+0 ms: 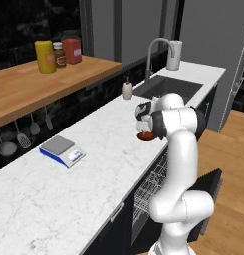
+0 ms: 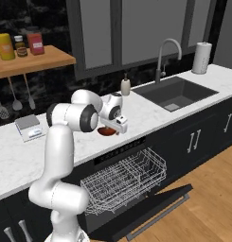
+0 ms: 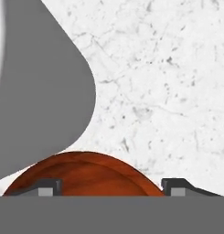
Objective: Pick up the cup and bowl from the counter, place them in the dishwasher, and close the dishwasher door.
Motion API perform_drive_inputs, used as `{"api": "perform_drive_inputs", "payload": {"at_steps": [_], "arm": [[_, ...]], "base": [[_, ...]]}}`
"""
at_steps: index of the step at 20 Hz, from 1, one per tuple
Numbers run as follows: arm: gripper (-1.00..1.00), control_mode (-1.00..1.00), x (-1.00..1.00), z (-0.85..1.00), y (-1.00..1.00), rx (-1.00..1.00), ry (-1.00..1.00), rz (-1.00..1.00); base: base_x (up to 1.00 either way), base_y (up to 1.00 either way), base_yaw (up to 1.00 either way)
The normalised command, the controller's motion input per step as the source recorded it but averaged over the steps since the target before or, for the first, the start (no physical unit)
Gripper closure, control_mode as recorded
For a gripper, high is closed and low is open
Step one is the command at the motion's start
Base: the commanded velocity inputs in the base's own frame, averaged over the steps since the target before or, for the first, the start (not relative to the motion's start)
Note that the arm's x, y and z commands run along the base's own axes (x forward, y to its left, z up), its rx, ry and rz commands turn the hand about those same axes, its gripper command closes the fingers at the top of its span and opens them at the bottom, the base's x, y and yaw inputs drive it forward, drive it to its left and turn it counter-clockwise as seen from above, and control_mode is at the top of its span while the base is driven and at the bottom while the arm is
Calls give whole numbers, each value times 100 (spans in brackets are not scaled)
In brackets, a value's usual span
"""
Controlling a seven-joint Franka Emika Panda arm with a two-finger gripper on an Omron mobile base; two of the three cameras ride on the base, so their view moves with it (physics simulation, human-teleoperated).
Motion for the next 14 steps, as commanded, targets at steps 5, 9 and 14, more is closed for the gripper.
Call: {"api": "perform_drive_inputs", "payload": {"at_steps": [5,9,14], "arm": [[100,-100,-29,-3,-2,6,-9,-1],[100,-100,-57,0,-25,3,-16,-6],[100,-100,-76,3,-53,1,-11,-5]], "base": [[0,0,0],[0,0,0],[0,0,0]]}}
